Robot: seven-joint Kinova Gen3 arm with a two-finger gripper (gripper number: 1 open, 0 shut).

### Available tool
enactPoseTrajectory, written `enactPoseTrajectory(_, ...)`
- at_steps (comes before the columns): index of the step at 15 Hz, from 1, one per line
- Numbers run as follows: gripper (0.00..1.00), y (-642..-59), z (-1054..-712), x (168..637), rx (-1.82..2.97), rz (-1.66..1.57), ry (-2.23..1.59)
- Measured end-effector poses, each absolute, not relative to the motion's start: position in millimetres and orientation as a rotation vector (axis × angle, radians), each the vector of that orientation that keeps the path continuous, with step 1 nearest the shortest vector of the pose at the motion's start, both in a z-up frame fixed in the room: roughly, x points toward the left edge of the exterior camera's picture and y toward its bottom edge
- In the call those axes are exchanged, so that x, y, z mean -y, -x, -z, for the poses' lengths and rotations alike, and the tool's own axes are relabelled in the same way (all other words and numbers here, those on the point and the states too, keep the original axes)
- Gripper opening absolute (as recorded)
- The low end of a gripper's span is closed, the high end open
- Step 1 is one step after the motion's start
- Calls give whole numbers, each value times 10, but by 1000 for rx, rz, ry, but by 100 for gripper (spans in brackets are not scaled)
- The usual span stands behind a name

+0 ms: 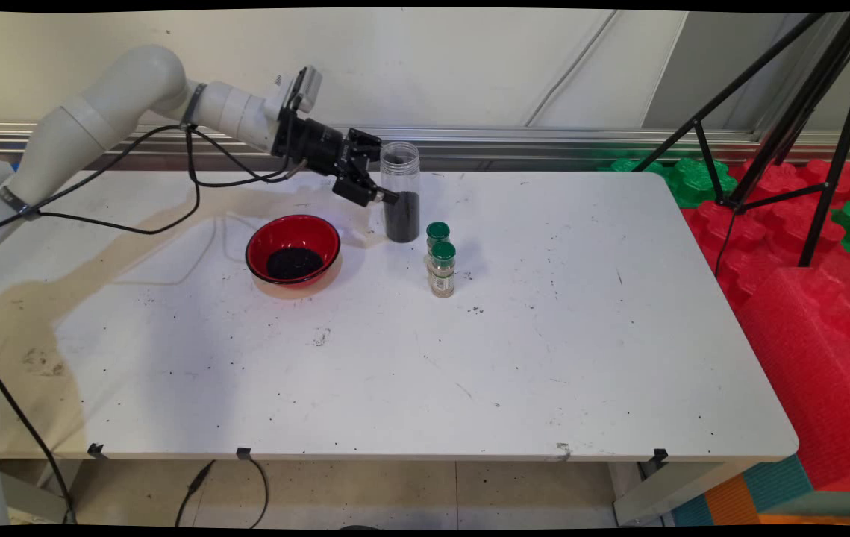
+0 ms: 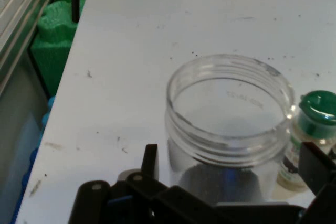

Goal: Pick up the black seasoning powder from the table, then pour the black seasoning powder in the red bowl

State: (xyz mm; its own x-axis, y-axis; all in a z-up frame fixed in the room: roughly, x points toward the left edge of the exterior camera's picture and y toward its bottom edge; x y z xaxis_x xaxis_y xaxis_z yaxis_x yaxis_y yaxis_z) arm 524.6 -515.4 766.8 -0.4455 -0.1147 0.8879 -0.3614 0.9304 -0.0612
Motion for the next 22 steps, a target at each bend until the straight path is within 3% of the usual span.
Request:
enactPoseTrajectory(7,100,-5151,-7578,5257,2010,-295,-353)
enactPoseTrajectory(8,0,-5149,-7569,5262,2009,-295,-353)
enactPoseTrajectory(22,0,-5194,-7689,5182,1970,-312,-381)
